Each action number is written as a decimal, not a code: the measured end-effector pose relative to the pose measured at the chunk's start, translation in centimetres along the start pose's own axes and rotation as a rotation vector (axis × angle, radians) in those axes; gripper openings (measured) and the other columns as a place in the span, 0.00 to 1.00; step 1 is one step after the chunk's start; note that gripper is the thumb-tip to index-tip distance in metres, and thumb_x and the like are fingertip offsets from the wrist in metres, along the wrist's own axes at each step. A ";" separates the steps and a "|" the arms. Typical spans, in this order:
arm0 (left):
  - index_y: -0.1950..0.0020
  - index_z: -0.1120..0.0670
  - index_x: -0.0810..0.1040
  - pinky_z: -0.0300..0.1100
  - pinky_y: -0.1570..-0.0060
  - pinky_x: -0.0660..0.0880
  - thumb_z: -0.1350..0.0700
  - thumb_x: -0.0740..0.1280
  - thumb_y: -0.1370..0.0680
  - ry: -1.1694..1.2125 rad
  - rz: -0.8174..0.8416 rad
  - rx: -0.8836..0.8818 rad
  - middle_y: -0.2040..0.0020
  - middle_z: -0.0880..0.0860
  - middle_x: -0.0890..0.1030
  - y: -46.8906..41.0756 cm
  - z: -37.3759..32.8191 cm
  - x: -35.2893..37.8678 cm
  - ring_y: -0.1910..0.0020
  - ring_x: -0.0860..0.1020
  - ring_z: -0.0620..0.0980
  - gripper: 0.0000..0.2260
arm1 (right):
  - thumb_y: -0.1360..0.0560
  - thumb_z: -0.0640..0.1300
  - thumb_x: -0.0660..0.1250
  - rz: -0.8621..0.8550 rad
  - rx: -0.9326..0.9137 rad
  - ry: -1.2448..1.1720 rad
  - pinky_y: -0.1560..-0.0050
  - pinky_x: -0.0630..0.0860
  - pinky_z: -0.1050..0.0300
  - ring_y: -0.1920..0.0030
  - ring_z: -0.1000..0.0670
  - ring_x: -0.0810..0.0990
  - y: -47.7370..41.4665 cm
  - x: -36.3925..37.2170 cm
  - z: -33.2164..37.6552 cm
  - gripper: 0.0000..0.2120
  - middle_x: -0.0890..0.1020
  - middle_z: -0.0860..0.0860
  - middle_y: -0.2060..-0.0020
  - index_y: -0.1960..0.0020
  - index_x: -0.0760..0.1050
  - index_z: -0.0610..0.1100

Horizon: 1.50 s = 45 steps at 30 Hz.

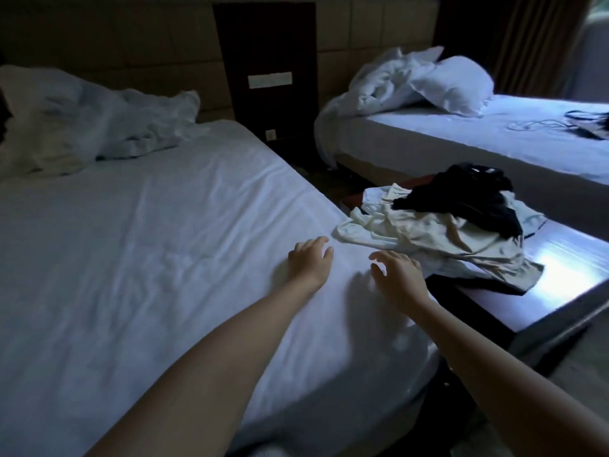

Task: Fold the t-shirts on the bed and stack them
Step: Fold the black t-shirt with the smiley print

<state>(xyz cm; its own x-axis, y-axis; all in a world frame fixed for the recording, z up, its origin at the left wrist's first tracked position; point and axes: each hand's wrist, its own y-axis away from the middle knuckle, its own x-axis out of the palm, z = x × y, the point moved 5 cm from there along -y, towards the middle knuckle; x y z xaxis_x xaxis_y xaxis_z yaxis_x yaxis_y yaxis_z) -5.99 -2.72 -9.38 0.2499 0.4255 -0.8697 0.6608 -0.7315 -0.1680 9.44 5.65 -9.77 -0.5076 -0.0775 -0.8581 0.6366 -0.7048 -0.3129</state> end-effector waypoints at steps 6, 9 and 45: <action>0.41 0.50 0.76 0.47 0.45 0.63 0.48 0.52 0.18 -0.182 -0.093 0.053 0.38 0.51 0.76 -4.6 -1.0 3.6 0.40 0.69 0.56 0.15 | 0.29 0.47 0.53 -0.271 0.110 0.043 0.42 0.64 0.49 0.42 0.39 0.74 -5.1 -0.6 -5.2 0.23 0.79 0.44 0.42 0.40 0.76 0.43; 0.44 0.50 0.77 0.48 0.45 0.64 0.49 0.55 0.19 -0.207 -0.194 0.069 0.40 0.51 0.77 -4.7 -0.5 4.6 0.42 0.71 0.56 0.14 | 0.27 0.42 0.55 -0.429 0.121 0.082 0.40 0.62 0.49 0.39 0.40 0.71 -9.2 -1.6 -7.3 0.20 0.77 0.43 0.41 0.38 0.75 0.42; 0.50 0.55 0.77 0.39 0.64 0.75 0.59 0.61 0.19 1.291 -0.221 -0.372 0.55 0.54 0.80 6.7 12.5 -14.5 0.61 0.78 0.50 0.06 | 0.24 0.38 0.64 0.222 -0.425 -0.520 0.49 0.70 0.68 0.52 0.56 0.76 3.4 1.5 20.3 0.16 0.79 0.47 0.45 0.37 0.75 0.43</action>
<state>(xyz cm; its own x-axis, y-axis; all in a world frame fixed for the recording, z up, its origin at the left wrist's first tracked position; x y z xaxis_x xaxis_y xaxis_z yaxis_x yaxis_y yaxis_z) -14.00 -20.44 -3.68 0.4573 0.8556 0.2427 0.8720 -0.4849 0.0666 -0.95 -11.17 -3.82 -0.4833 -0.5893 -0.6474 0.8752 -0.3053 -0.3754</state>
